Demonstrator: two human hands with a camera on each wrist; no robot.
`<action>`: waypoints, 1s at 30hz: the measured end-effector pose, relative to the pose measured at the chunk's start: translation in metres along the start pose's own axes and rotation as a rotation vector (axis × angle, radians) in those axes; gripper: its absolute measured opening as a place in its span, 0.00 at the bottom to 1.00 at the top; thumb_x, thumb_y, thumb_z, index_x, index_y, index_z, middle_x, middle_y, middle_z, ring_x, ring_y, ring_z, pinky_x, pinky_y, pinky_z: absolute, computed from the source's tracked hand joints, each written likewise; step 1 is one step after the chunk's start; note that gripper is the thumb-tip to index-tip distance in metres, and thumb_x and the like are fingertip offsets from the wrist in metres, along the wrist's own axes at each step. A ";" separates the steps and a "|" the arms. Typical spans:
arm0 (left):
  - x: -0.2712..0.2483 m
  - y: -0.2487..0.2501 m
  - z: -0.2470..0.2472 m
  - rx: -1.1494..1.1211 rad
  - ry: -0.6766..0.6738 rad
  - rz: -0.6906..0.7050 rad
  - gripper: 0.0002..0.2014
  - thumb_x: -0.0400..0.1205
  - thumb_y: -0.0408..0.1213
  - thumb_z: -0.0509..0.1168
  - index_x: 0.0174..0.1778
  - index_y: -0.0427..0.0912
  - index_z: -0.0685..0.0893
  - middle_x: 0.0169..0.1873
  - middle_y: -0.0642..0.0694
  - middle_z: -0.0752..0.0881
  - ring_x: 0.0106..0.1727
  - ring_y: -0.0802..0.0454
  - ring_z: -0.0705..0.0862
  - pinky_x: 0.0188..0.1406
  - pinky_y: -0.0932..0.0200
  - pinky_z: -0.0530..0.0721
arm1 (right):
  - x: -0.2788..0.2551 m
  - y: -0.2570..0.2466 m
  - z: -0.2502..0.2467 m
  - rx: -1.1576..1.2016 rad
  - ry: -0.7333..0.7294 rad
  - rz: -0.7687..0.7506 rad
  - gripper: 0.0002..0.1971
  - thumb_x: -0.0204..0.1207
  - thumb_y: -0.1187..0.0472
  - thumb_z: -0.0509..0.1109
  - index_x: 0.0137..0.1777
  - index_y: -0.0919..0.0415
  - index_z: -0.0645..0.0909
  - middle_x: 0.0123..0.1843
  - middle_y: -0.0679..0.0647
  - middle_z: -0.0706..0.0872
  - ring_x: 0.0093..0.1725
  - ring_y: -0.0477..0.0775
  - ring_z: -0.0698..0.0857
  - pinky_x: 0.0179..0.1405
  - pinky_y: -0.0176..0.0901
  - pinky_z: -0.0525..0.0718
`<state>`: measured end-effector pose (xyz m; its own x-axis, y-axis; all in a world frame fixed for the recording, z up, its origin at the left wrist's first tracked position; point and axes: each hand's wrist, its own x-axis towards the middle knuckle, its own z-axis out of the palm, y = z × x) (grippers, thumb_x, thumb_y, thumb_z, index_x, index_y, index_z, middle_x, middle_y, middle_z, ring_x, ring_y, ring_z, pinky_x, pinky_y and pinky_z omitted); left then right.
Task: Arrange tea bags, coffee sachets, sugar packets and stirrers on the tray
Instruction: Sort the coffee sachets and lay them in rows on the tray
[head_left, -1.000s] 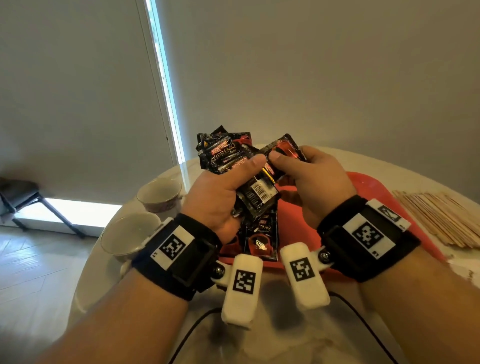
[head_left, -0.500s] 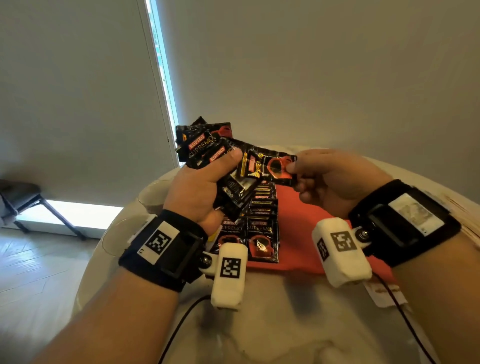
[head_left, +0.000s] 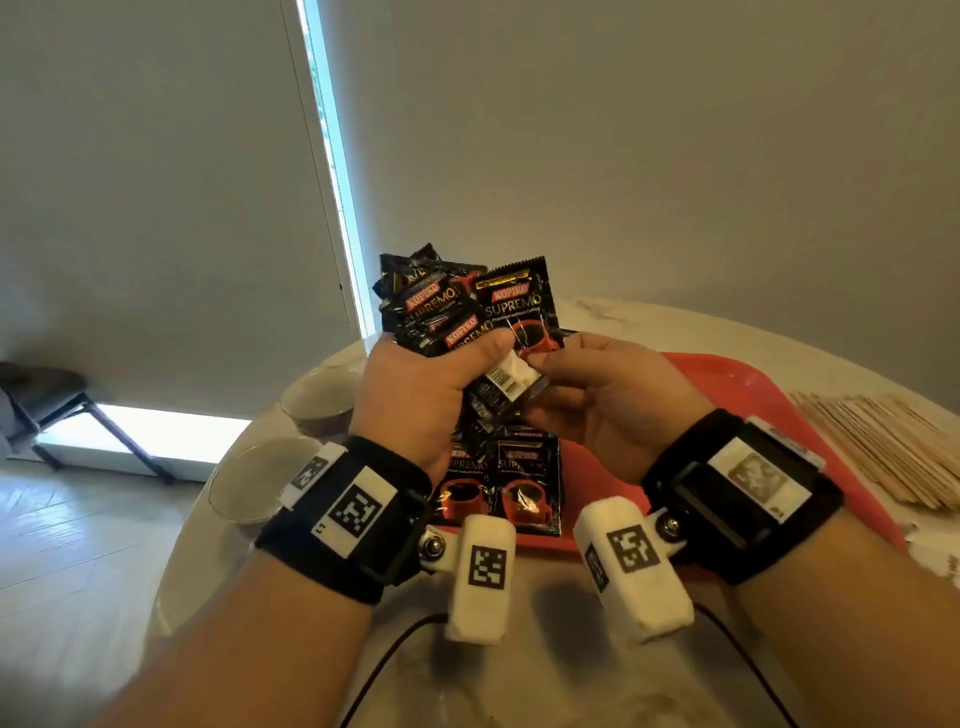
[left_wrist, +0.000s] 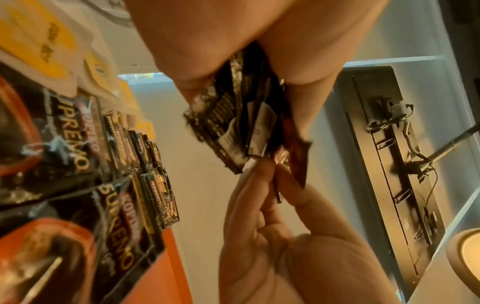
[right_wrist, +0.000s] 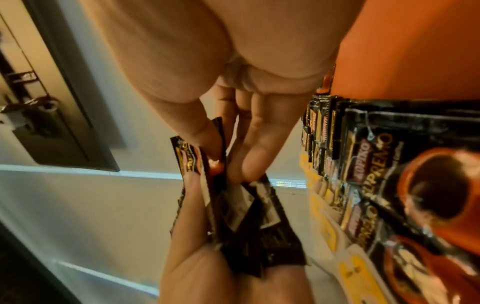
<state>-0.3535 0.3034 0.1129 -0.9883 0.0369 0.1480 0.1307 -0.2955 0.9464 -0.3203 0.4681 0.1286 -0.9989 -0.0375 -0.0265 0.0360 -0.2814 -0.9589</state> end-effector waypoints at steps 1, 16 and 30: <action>0.001 0.000 -0.002 0.014 -0.033 -0.001 0.22 0.76 0.32 0.82 0.65 0.33 0.87 0.52 0.36 0.94 0.52 0.36 0.95 0.53 0.32 0.93 | 0.000 0.000 0.000 -0.053 -0.017 0.008 0.08 0.81 0.68 0.71 0.58 0.63 0.79 0.41 0.59 0.92 0.36 0.53 0.90 0.39 0.46 0.89; -0.001 0.000 -0.003 0.029 -0.150 -0.105 0.20 0.77 0.21 0.77 0.65 0.32 0.88 0.56 0.31 0.93 0.56 0.30 0.93 0.59 0.26 0.90 | 0.004 -0.012 -0.011 -0.195 0.065 -0.112 0.11 0.82 0.57 0.73 0.58 0.63 0.88 0.47 0.57 0.94 0.43 0.56 0.92 0.47 0.55 0.91; 0.009 -0.003 -0.002 -0.063 0.080 -0.166 0.20 0.76 0.29 0.80 0.64 0.35 0.87 0.52 0.37 0.95 0.50 0.37 0.95 0.52 0.31 0.93 | 0.090 -0.010 -0.102 -0.319 0.536 0.189 0.03 0.80 0.73 0.72 0.47 0.68 0.86 0.35 0.58 0.86 0.31 0.51 0.83 0.33 0.42 0.80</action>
<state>-0.3630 0.3025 0.1111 -0.9993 0.0150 -0.0339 -0.0370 -0.3509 0.9357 -0.4139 0.5649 0.1070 -0.8550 0.4481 -0.2611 0.2846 -0.0154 -0.9585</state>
